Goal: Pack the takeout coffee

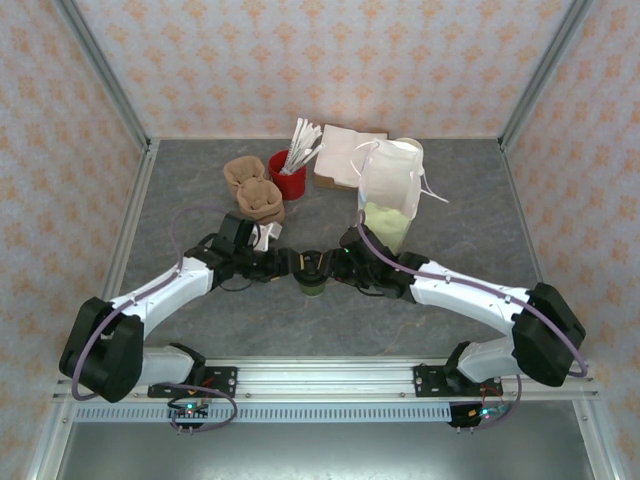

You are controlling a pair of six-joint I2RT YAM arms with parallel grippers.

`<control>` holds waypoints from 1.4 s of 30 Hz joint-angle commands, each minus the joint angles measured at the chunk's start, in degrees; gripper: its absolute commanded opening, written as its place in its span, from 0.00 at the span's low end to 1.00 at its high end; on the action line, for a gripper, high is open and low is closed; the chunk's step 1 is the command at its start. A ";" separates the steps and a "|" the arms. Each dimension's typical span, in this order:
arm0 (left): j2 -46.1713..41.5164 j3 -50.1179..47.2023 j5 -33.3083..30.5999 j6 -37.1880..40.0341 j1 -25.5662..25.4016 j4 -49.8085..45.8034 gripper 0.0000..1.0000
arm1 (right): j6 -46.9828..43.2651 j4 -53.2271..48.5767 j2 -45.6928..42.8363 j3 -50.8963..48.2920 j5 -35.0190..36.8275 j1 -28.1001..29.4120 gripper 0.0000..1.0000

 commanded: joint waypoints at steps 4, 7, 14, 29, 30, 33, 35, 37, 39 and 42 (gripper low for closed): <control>1.59 0.45 -1.52 1.67 -0.36 -1.07 0.57 | 1.14 -4.75 2.41 1.81 2.36 -0.36 0.39; 1.70 0.27 -1.64 1.83 -0.39 -1.09 0.57 | 1.05 -5.71 2.98 2.38 2.41 -0.36 0.38; 3.02 -0.21 -1.62 1.79 -0.39 -0.35 0.55 | 0.48 -6.32 3.73 3.17 2.89 -0.37 0.38; 4.55 -3.73 -1.74 1.70 -0.30 1.49 0.52 | 0.82 -6.34 4.79 1.64 2.33 -0.42 0.36; 4.53 -4.04 -1.83 1.72 -0.30 1.70 0.52 | 0.92 -6.25 4.66 1.44 2.28 -0.36 0.35; 4.39 -5.53 -1.83 1.38 -0.29 2.72 0.52 | 1.03 -6.21 4.52 0.81 2.33 -0.30 0.35; 4.16 -6.68 -1.67 1.22 -0.24 3.52 0.52 | 0.98 -6.06 4.37 0.55 2.25 -0.28 0.35; 4.16 -7.71 -1.66 1.11 -0.28 4.45 0.52 | 1.09 -5.92 4.54 0.29 2.23 -0.28 0.35; 4.18 -8.78 -1.28 0.98 -0.25 5.66 0.52 | 1.10 -5.64 4.57 0.12 2.13 -0.19 0.35; 3.66 -10.17 -1.22 0.75 -0.30 6.88 0.52 | 1.07 -5.35 4.61 0.01 2.22 0.08 0.35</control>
